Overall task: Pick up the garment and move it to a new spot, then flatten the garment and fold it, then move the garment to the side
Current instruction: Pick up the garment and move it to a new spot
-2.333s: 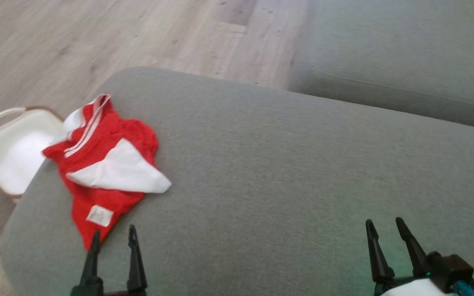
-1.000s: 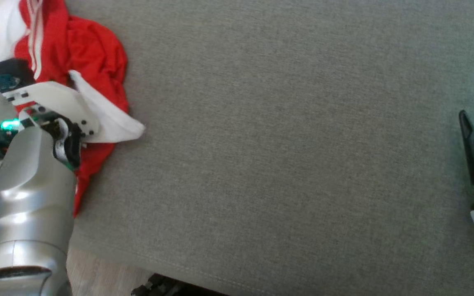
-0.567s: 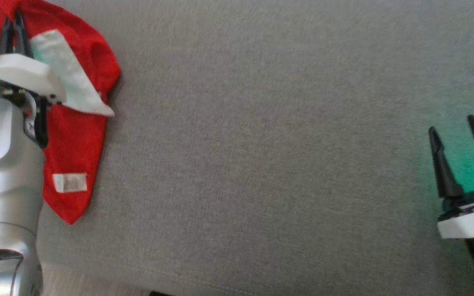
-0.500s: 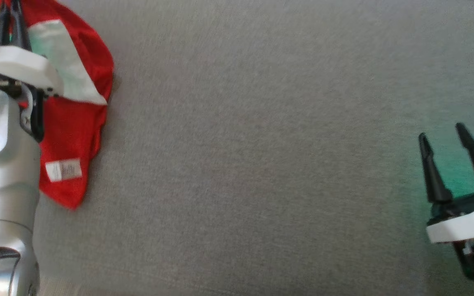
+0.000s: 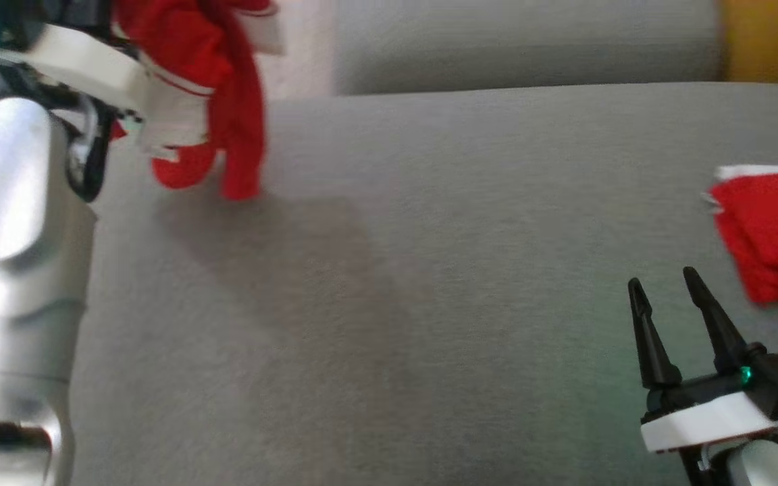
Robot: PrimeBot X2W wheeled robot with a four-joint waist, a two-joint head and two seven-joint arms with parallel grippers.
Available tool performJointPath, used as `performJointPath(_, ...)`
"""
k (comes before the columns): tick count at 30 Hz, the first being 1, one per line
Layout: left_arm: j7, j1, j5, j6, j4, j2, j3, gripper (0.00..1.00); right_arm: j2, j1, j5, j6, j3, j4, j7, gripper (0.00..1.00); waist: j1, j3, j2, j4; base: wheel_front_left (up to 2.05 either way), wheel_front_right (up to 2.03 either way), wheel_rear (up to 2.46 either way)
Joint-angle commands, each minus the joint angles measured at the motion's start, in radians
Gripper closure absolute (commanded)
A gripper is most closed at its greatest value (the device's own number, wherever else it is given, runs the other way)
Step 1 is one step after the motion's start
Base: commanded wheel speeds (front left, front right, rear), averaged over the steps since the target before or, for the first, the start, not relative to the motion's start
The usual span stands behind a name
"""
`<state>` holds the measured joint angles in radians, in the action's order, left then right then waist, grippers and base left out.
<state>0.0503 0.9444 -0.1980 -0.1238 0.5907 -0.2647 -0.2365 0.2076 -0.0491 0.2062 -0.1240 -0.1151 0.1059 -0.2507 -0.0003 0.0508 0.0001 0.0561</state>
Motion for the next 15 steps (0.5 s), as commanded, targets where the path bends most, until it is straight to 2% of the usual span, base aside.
performJointPath(1,-0.022,0.007,-0.015,-0.002,-0.089,-0.026,0.006,1.0,0.0,0.022,-0.01,-0.007,-0.011,-0.037,-0.011,0.0,0.0003,-0.079,-0.0001,-0.134,0.0,0.0,0.0)
performJointPath(5,-0.062,-0.051,-0.039,-0.004,-0.213,0.011,-0.038,1.0,-0.024,0.025,-0.01,-0.007,-0.009,-0.043,-0.011,0.0,0.0003,-0.074,-0.0001,-0.204,0.0,0.0,0.0)
performJointPath(6,-0.062,-0.051,-0.039,-0.004,-0.213,0.011,-0.038,1.0,-0.024,0.025,-0.01,-0.007,-0.009,-0.043,-0.011,0.0,0.0003,-0.074,-0.0001,-0.204,0.0,0.0,0.0)
performJointPath(9,-0.093,-0.113,-0.074,-0.005,-0.268,0.057,-0.084,1.0,-0.035,0.026,-0.009,-0.007,-0.014,-0.045,-0.011,0.0,0.0003,-0.066,-0.0001,-0.239,0.0,0.0,0.0)
performJointPath(15,-0.109,-0.293,-0.1,-0.006,-0.244,0.145,-0.214,1.0,-0.056,0.033,-0.001,-0.007,-0.019,-0.045,-0.011,0.0,0.0003,-0.016,-0.0001,-0.284,0.0,0.0,0.0)
